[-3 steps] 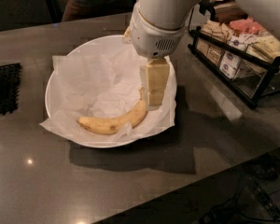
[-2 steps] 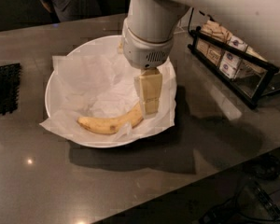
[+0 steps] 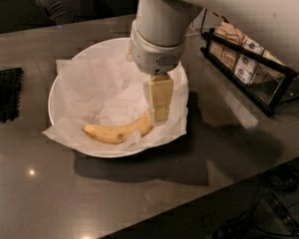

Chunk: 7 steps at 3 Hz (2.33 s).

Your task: Pick banana from white bowl

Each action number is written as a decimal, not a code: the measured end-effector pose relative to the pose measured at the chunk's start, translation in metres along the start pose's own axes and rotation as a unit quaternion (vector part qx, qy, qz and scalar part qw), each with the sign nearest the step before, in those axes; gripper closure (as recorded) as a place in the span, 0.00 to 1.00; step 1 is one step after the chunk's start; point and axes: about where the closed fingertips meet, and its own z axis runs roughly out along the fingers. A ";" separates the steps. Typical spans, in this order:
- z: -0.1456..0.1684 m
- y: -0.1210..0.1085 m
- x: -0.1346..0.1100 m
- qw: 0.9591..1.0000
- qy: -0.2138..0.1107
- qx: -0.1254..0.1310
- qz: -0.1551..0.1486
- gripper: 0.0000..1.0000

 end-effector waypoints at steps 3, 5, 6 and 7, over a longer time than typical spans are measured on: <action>0.037 0.012 -0.010 0.998 -0.011 -0.063 -0.024 0.13; 0.069 0.027 -0.016 0.992 -0.016 -0.124 -0.034 0.18; 0.063 0.022 -0.012 0.992 -0.006 -0.121 -0.029 0.20; 0.033 0.011 -0.004 0.994 0.017 -0.106 -0.019 0.19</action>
Offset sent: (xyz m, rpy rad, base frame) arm -0.0028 0.0074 -0.0308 -0.0237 0.0984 0.0575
